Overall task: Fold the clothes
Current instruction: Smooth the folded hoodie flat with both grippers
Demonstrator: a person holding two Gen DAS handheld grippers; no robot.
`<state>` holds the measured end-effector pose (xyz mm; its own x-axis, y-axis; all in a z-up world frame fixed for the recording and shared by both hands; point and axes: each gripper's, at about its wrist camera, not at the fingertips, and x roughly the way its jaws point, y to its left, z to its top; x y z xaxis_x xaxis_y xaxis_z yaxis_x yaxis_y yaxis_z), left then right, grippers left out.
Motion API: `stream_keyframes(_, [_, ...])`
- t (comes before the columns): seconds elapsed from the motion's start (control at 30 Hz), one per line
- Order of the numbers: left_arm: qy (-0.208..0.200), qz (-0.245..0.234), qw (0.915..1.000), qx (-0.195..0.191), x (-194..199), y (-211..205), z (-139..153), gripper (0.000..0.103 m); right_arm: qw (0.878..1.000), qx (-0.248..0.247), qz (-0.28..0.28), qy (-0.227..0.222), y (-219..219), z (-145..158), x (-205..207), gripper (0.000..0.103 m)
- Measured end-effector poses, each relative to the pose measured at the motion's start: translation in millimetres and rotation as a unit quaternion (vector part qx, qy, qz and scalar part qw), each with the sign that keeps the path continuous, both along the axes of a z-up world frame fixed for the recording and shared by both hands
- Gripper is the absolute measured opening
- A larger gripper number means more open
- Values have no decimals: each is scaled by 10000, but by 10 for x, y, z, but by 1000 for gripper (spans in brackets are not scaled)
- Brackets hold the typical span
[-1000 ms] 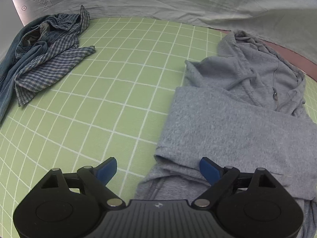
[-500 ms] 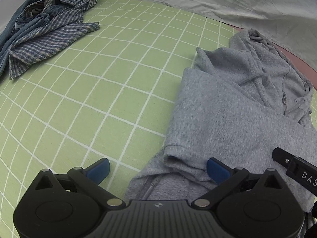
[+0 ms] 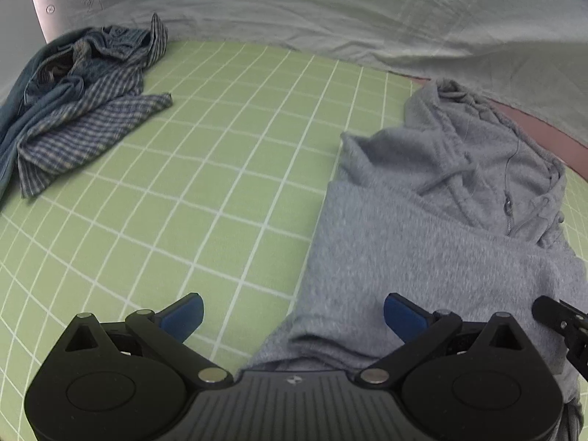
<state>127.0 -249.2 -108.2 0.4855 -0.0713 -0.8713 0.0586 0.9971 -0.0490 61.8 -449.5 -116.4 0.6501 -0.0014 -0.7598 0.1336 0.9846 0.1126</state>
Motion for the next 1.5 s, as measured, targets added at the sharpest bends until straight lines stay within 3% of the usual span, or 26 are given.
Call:
stream_keyframes(0.1, [-96,-47,9999,-99,42,-69,78,103,9993,-53,-349,-102,-216,130,-105,6])
stream_keyframes(0.17, [-21,-177,9998,50,54,-143,14,103,9981,-87,-588,-169,-364,217,-176,6])
stream_keyframes(0.33, [313,-414,9974,495,35,-246,-245,103,9912,-95,-1220,494,-732,-46,-221,13])
stream_keyframes(0.4, [287,-425,9978,420,7,-209,-281,103,9901,-87,-1250,629,-760,-130,-243,19])
stream_keyframes(0.43, [287,-425,9980,371,4,-190,-289,103,9900,-184,-1231,660,-741,-150,-254,24])
stream_keyframes(0.5, [359,-464,9979,277,32,-164,-299,103,9884,-418,-1241,764,-713,-177,-250,46])
stream_keyframes(0.53, [407,-505,9976,236,53,-155,-303,103,9867,-547,-1276,847,-706,-184,-234,64])
stream_keyframes(0.63, [593,-650,9960,139,147,-129,-298,103,9848,-667,-1310,927,-754,-190,-191,82])
stream_keyframes(0.73, [524,-750,9957,122,288,-131,-204,103,9862,-591,-1347,765,-857,-142,-154,101])
stream_keyframes(1.0, [40,-898,9955,306,1029,-499,26,103,9809,-722,-1781,298,-1284,-27,252,103])
stream_keyframes(1.37, [-190,-939,9954,88,2061,-1150,-143,103,9771,-472,-2059,-239,-1906,-71,1242,103])
stream_keyframes(1.5, [-209,-1091,9931,380,2235,-1320,-315,103,9771,-823,-1956,170,-1933,-259,1475,103])
